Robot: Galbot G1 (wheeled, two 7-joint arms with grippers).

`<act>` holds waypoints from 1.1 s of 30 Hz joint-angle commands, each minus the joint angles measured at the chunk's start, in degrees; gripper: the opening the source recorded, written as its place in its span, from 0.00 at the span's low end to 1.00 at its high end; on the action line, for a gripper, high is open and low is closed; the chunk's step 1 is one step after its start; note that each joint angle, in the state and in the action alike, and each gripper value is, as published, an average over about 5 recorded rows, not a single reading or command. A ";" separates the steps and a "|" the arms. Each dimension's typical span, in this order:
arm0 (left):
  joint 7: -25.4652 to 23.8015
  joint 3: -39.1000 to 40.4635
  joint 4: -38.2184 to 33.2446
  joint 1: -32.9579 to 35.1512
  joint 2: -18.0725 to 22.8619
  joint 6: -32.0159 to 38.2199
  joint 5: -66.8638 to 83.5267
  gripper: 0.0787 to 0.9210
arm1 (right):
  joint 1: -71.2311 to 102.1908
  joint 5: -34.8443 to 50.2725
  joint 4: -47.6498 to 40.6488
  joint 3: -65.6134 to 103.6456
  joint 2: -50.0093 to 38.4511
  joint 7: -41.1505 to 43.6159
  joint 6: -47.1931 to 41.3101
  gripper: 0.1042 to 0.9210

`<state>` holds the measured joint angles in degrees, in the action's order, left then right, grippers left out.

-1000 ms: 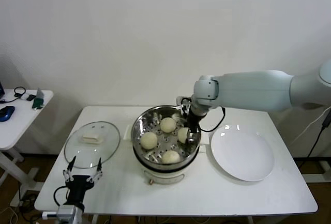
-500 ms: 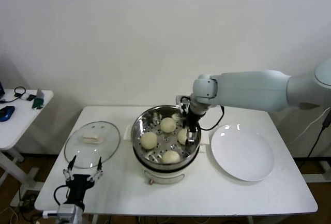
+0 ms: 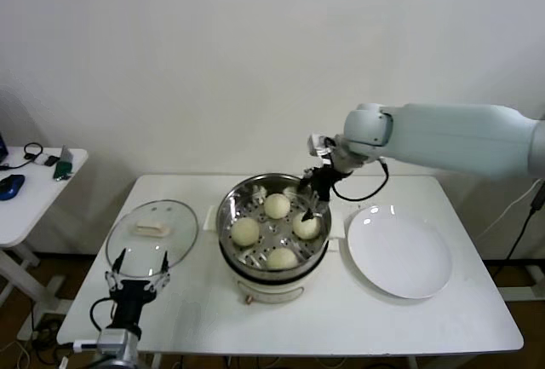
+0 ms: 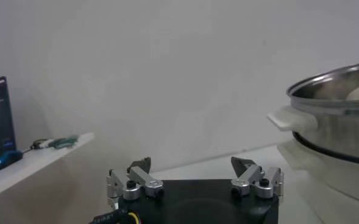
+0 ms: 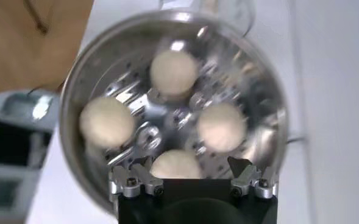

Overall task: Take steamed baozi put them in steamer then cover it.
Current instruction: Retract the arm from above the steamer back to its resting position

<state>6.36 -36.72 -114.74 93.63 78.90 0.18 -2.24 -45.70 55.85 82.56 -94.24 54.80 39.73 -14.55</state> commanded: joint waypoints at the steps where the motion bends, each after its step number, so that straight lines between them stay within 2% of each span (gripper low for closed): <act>1: 0.32 0.29 0.22 -0.57 0.29 1.39 -0.39 0.88 | 11.26 -3.18 7.99 13.67 -20.52 -20.42 18.12 0.88; 8: 0.20 0.40 0.14 -1.36 0.00 1.75 -0.16 0.88 | 41.41 -9.69 8.96 44.23 -31.08 -23.19 22.15 0.88; 15: -0.88 -0.10 -0.92 -1.36 -1.11 1.66 -2.97 0.88 | 73.66 -14.40 9.40 77.60 -32.54 -25.50 23.78 0.88; 25: -1.49 -0.80 -2.97 -0.64 -1.33 1.32 -12.51 0.88 | 101.04 -19.39 11.48 106.92 -21.23 -28.86 21.90 0.88; 33: -3.97 -3.18 -5.25 -0.19 -2.46 -3.64 -33.52 0.88 | 113.32 -23.19 13.27 120.07 -10.41 -31.46 17.06 0.88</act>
<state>4.08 -38.59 -118.42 93.42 77.26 0.46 -15.58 41.56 38.28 93.69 -2.02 34.40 12.09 5.46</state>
